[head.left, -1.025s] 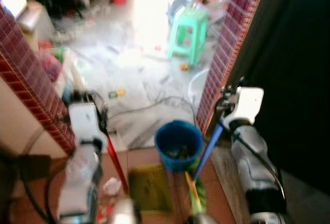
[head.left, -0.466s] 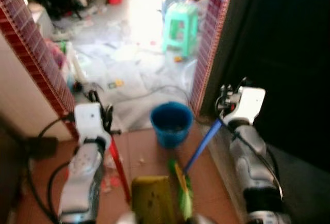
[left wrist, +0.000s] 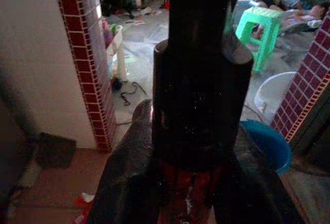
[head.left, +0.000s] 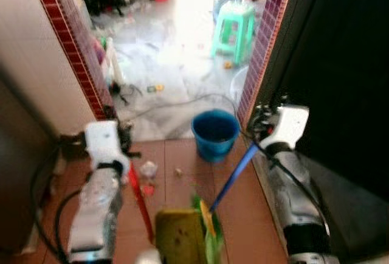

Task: Sweep floor

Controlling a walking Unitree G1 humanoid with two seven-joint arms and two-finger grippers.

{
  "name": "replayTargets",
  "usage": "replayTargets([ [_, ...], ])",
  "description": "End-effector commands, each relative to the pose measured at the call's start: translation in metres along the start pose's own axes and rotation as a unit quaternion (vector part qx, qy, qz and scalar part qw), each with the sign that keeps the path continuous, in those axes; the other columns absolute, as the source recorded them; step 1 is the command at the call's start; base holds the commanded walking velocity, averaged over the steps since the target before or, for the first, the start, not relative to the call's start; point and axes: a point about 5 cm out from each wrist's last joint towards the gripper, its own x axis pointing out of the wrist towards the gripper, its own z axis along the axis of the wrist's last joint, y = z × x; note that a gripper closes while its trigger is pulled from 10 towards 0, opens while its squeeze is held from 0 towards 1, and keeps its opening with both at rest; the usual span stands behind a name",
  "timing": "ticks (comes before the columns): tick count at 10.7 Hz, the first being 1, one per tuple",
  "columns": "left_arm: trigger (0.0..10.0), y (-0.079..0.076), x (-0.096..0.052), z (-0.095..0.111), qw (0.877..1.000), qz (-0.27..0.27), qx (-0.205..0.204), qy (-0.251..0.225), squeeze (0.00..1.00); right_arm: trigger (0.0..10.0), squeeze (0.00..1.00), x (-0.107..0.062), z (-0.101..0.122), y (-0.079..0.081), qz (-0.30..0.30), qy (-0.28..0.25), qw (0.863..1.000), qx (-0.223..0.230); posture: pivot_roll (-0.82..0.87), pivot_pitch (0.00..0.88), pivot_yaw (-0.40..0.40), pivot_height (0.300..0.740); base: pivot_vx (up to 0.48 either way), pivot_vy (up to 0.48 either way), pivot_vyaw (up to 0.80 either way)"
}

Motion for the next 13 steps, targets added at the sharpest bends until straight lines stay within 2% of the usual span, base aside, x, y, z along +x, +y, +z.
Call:
replayTargets([
  [1, 10.0, -0.004, 0.002, 0.014, 0.999, -0.004, -0.007, -0.032, 0.00, 10.0, 0.00, 0.003, 0.004, 0.000, 0.005, -0.003, 1.000, -0.008, -0.02, 0.000, 0.008, 0.740, 0.000, 0.000, 0.00],
  [2, 10.0, -0.004, 0.002, 0.014, 0.999, -0.003, -0.006, -0.034, 0.00, 10.0, 0.00, 0.003, 0.005, 0.002, 0.013, -0.009, 1.000, -0.012, -0.02, 0.000, 0.006, 0.740, 0.000, 0.000, 0.00],
  [6, 10.0, 0.001, 0.003, 0.007, 1.000, 0.002, 0.010, -0.030, 0.00, 10.0, 0.00, 0.003, 0.006, 0.002, 0.009, -0.015, 1.000, -0.017, -0.01, 0.000, 0.005, 0.740, 0.000, 0.000, 0.80],
  [8, 10.0, 0.006, 0.010, -0.001, 0.999, -0.001, 0.039, -0.027, 0.00, 10.0, 0.00, 0.010, 0.005, 0.000, 0.001, -0.022, 0.999, -0.029, 0.00, 0.000, 0.006, 0.740, 0.000, 0.000, 0.79],
  [9, 10.0, 0.008, 0.013, 0.000, 0.998, -0.002, 0.058, -0.025, 0.00, 10.0, 0.00, 0.014, 0.007, -0.001, 0.001, -0.027, 0.999, -0.045, 0.05, 0.000, 0.005, 0.740, 0.000, 0.000, 0.00],
  [10, 10.0, 0.007, 0.012, 0.001, 0.998, -0.002, 0.053, -0.023, 0.00, 10.0, 0.00, 0.014, 0.007, -0.004, -0.004, -0.026, 0.998, -0.050, 0.05, 0.000, -0.003, 0.740, 0.000, 0.000, 0.00],
  [11, 10.0, 0.002, 0.007, 0.002, 0.998, -0.024, 0.041, -0.030, 0.00, 10.0, 0.00, 0.012, 0.006, -0.014, -0.024, -0.024, 0.997, -0.064, 0.04, 0.000, -0.027, 0.740, 0.000, 0.000, 0.00],
  [12, 10.0, 0.001, 0.000, -0.005, 0.998, -0.045, 0.047, -0.017, 0.00, 10.0, 0.00, 0.008, 0.004, -0.023, -0.044, -0.019, 0.995, -0.087, 0.03, 0.000, -0.044, 0.740, 0.000, 0.000, 0.00],
  [13, 10.0, -0.005, -0.008, -0.011, 0.987, -0.133, 0.088, -0.004, 0.00, 10.0, 0.00, 0.006, 0.006, -0.033, -0.068, -0.018, 0.991, -0.113, 0.00, 0.000, -0.048, 0.740, 0.000, 0.000, 0.00],
])
